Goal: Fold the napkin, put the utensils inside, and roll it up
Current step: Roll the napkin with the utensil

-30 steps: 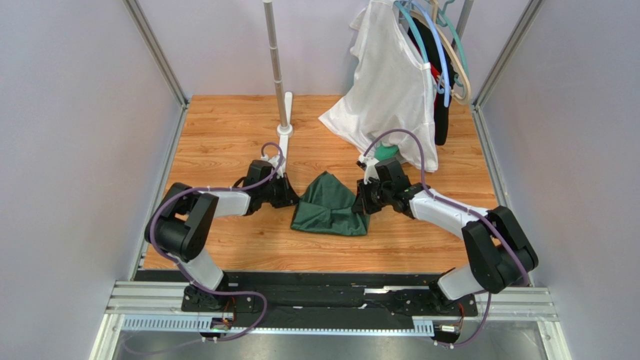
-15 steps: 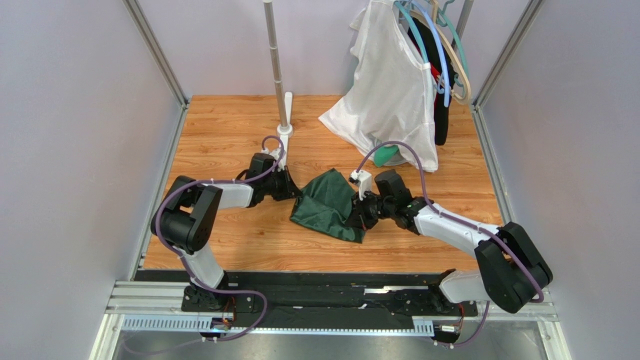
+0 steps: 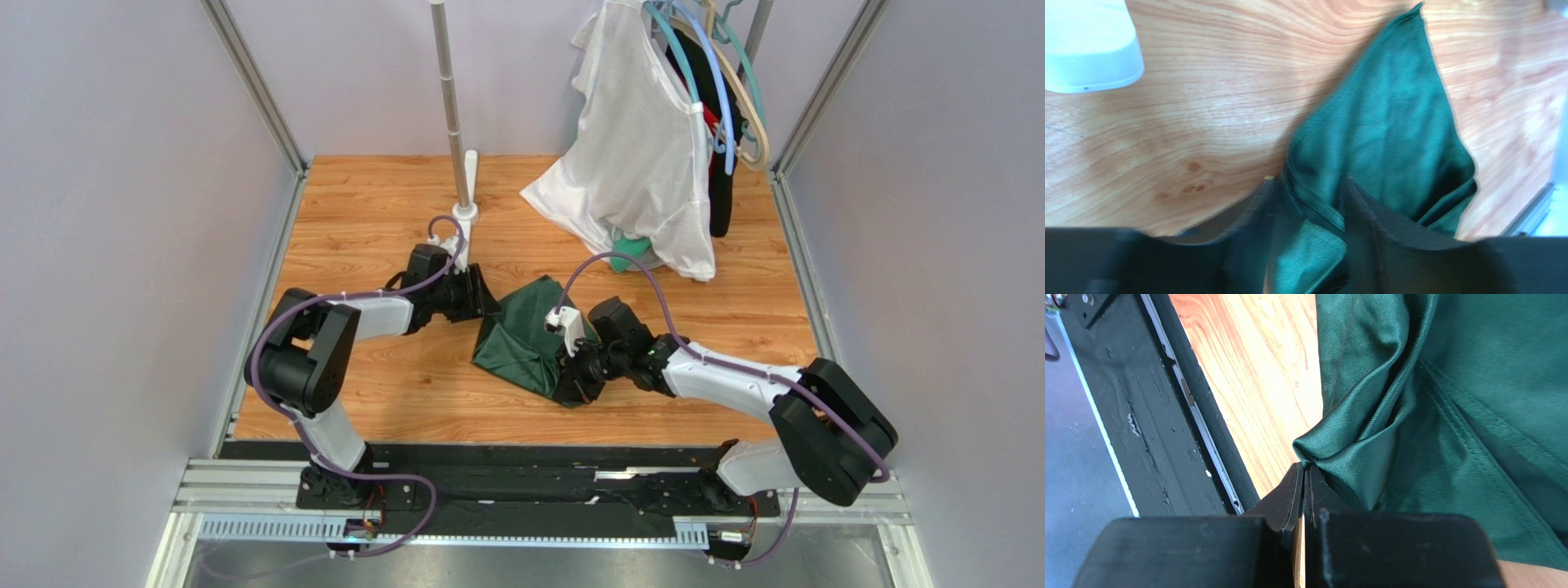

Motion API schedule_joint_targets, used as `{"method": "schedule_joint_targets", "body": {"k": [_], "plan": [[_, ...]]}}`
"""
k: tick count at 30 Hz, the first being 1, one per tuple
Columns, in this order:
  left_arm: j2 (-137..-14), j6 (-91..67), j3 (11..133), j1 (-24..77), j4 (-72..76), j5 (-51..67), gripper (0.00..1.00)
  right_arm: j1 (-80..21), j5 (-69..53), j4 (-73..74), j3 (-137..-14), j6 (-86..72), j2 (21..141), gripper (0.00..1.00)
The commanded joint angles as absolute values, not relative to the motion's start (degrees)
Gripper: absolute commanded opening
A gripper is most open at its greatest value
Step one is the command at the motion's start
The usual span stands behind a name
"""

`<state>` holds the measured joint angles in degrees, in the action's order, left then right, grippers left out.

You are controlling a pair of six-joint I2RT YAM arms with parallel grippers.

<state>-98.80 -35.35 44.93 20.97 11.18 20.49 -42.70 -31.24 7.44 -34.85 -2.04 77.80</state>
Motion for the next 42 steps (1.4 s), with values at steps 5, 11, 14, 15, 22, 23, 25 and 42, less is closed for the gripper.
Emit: {"method": "schedule_joint_targets", "body": {"k": [5,11,14,15,22,23,25,42], "plan": [[-91.2,-32.3,44.3,20.6,6.1,16.4,0.66,-46.8,-28.2,9.0,-35.8,-0.8,79.2,0.00],[-84.9,-30.4,42.9,20.6,3.3,14.1,0.67,-50.1,-26.0,10.3,-36.5,-1.7,80.2,0.00],[-81.7,-30.2,41.8,20.6,2.6,14.0,0.68,-51.7,-24.7,10.7,-36.1,-2.6,79.6,0.01],[-81.0,-30.1,41.5,20.6,2.4,14.3,0.68,-52.3,-24.4,10.8,-36.0,-3.0,79.5,0.05],[-74.1,-28.6,39.3,20.6,-1.6,15.2,0.69,-58.2,-22.9,14.9,-36.4,-6.9,74.8,0.52],[-73.8,-28.6,38.9,20.6,-1.9,14.8,0.69,-59.1,-22.5,16.3,-36.4,-8.2,73.7,0.54],[-73.3,-28.5,37.8,20.6,-2.9,13.5,0.70,-61.7,-22.5,18.2,-36.9,-9.7,70.9,0.61],[-77.7,-28.3,33.2,20.7,2.0,17.0,0.71,-55.5,-5.3,12.6,-43.5,-19.3,72.2,0.58]]}}
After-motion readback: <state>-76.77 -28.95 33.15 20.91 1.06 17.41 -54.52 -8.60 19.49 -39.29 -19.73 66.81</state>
